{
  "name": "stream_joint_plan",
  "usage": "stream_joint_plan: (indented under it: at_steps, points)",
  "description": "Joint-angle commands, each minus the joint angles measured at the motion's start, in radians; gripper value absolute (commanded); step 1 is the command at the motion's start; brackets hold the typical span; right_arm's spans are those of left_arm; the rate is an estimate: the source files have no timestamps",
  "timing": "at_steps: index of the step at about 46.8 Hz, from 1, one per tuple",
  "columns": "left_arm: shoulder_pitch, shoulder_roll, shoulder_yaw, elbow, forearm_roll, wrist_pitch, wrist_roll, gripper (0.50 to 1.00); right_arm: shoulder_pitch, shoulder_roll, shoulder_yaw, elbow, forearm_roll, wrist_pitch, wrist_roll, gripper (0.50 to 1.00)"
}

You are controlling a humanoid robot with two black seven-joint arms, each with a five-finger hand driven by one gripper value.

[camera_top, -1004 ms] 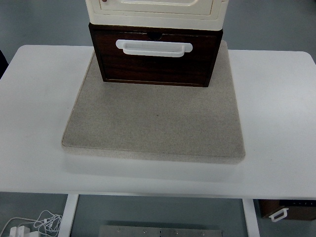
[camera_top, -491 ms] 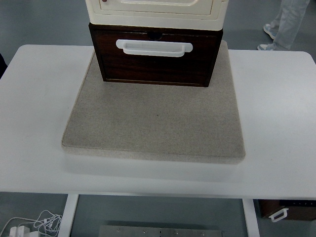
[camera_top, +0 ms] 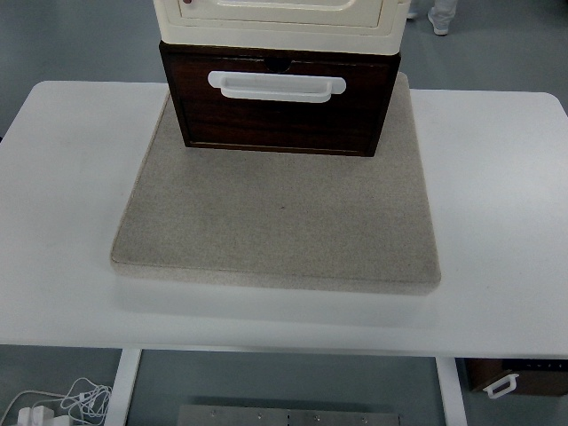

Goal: Close the drawer under the combination cabinet

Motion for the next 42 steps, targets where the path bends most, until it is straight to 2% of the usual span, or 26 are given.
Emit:
stream_joint_plan:
  at_steps: [1, 8, 20, 31, 42]
  points:
    - [0.037, 0.000, 0.008, 0.004, -0.084, -0.003, 0.010, 0.996, 0.000, 0.000, 0.000, 0.000, 0.001, 0.000, 0.000, 0.952]
    - [0.096, -0.035, 0.014, 0.024, -0.111, 0.008, 0.022, 0.996, 0.000, 0.000, 0.003, 0.000, 0.001, 0.002, 0.000, 0.952]
    - [0.172, -0.119, 0.015, 0.121, -0.238, 0.011, 0.022, 0.999, 0.000, 0.000, -0.002, 0.000, 0.001, 0.005, 0.000, 0.952]
    - [0.235, -0.181, 0.015, 0.121, -0.241, -0.003, 0.024, 0.996, 0.000, 0.000, 0.004, 0.001, 0.001, 0.005, 0.000, 0.952]
    - [0.269, -0.250, 0.015, 0.121, -0.240, -0.044, 0.039, 0.996, 0.000, 0.000, 0.006, 0.001, 0.001, 0.006, 0.000, 0.952]
